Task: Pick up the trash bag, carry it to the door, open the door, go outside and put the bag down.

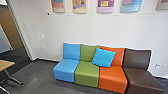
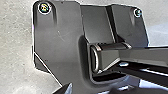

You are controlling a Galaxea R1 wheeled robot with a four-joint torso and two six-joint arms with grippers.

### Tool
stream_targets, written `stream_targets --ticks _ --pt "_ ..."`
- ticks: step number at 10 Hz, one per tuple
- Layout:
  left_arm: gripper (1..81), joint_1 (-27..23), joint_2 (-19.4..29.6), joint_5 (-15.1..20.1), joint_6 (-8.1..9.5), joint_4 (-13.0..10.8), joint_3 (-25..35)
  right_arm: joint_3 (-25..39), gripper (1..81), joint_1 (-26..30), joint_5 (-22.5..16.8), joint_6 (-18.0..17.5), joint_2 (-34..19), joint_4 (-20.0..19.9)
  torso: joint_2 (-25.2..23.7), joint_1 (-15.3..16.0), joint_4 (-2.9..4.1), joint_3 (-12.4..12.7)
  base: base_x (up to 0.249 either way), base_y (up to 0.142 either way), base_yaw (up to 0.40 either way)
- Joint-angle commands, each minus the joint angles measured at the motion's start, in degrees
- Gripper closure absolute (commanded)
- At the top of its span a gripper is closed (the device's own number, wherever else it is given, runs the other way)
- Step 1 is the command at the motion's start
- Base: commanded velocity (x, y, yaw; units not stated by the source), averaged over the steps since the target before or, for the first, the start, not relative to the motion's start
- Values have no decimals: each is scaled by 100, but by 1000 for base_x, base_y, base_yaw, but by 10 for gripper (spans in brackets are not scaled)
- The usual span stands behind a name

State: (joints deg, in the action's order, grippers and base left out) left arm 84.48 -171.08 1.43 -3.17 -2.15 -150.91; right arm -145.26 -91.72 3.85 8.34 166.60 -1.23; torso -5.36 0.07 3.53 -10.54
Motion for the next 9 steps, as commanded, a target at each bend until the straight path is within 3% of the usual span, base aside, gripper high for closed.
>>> stream_targets --ticks 1,6,9 --pt "10 -234 21 341 -35 -14 8 -10 10 176 -350 19 -19 44 0 0 0 0 154 0 0" --pt "10 -217 30 350 -35 -32 8 8 10 167 -350 19 -19 35 0 2 0 -2 125 0 0" --pt "10 -217 39 350 -17 -23 17 182 10 176 -420 19 -45 18 2 4 0 -2 27 0 0"
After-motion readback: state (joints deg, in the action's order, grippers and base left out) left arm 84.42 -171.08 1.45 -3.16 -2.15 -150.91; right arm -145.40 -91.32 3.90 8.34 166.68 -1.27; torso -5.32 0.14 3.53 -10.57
